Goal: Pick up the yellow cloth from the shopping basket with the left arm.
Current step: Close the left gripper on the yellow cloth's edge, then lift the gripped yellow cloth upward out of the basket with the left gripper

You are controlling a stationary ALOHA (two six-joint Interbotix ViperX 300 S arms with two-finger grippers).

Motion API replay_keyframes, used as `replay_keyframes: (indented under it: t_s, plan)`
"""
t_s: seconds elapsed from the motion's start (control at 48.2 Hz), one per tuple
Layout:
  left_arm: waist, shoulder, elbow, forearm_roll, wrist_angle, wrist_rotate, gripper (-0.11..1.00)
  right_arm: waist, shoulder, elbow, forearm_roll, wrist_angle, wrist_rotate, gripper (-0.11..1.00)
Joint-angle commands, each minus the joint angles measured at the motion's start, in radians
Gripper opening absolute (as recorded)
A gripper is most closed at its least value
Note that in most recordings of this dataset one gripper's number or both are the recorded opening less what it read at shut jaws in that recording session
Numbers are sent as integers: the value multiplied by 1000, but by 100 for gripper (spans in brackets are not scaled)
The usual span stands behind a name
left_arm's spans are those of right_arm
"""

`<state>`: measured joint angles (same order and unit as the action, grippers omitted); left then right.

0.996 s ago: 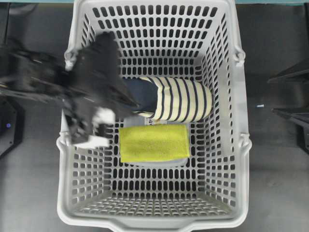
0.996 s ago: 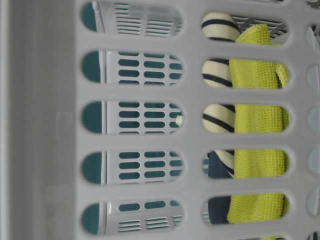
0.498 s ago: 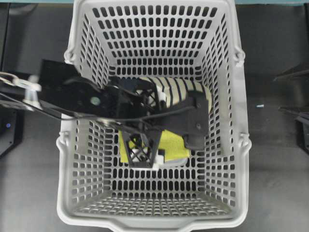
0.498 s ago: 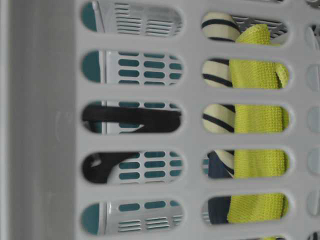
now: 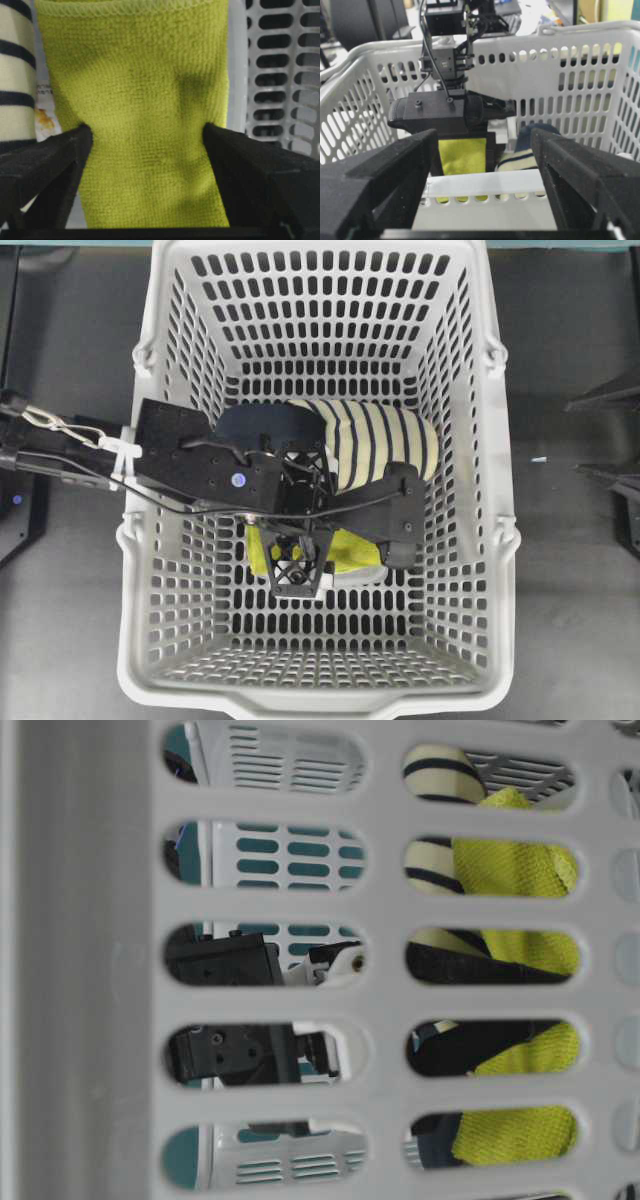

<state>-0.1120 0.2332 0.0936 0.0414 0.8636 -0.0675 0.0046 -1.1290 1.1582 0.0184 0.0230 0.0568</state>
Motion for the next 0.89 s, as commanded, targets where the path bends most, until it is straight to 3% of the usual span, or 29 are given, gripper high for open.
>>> replay_keyframes:
  t_s: [0.0,0.083,0.145,0.353,0.394,0.602,0.871]
  plan:
    - [0,-6,14,3,-9,9,89,3,6,-5,0,-3,0,72]
    - [2,-6,23,3,-9,11,85,3,6,-3,0,5,-2,72]
    - [0,-9,26,3,-5,11,77,3,6,-3,0,12,-2,72]
    - [0,-32,6,3,23,18,24,3,6,2,0,26,-2,72]
    - [2,-41,-5,3,34,18,18,3,5,3,0,26,0,72]
    - [-5,-86,-129,3,201,20,18,3,-6,6,0,29,2,72]
    - [-25,-91,-476,3,499,18,18,3,-25,9,0,43,5,72]
